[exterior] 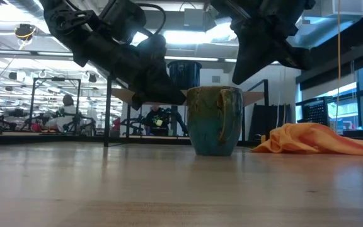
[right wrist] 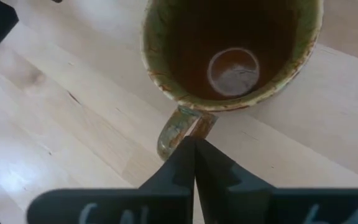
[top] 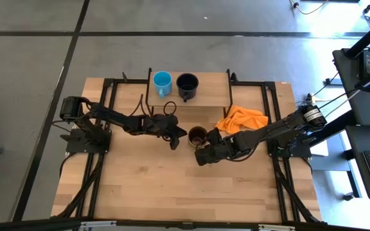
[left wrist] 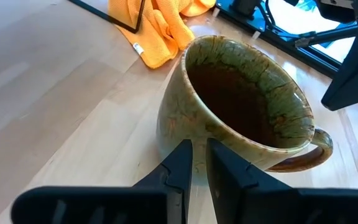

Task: Stack small to large cups/mugs on shelf
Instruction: Put the green mug on the shelf

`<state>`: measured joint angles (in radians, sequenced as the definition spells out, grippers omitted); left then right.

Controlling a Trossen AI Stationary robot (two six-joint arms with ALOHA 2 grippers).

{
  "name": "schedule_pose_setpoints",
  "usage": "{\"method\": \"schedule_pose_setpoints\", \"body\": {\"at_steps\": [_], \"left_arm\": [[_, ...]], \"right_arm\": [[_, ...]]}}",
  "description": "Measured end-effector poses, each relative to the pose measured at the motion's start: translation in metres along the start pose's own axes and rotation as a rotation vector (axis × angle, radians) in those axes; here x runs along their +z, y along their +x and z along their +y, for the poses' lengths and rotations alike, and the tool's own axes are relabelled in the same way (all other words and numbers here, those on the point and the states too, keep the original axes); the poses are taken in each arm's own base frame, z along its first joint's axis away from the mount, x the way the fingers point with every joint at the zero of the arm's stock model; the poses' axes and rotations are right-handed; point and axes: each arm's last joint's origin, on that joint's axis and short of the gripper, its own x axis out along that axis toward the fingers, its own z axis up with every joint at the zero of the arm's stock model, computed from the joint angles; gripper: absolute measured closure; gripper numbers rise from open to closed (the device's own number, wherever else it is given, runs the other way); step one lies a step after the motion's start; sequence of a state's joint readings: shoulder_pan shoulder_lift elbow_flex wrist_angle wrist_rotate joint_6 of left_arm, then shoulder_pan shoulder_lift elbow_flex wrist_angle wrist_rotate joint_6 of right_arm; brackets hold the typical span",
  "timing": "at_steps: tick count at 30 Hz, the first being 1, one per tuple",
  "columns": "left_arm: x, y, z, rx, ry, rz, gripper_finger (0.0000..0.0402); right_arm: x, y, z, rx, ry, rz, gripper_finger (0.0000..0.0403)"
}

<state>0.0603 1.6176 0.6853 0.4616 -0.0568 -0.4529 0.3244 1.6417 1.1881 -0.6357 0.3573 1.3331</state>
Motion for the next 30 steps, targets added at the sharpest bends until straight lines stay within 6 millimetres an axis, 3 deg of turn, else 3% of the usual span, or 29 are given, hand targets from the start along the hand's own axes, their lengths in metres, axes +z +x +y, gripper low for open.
{"method": "schedule_pose_setpoints", "body": {"at_steps": [15, 24, 30], "left_arm": [[-0.011, -0.001, -0.005, -0.039, 0.042, 0.105, 0.036], [-0.007, -0.001, -0.009, -0.033, 0.035, 0.042, 0.036], [-0.006, -0.001, -0.007, -0.028, 0.032, 0.04, 0.036]], "right_arm": [[-0.01, -0.004, -0.006, -0.068, -0.049, 0.047, 0.0392], [-0.013, -0.005, -0.005, -0.058, -0.037, 0.028, 0.0392], [-0.015, 0.006, -0.002, -0.058, -0.035, 0.035, 0.0392]]}}
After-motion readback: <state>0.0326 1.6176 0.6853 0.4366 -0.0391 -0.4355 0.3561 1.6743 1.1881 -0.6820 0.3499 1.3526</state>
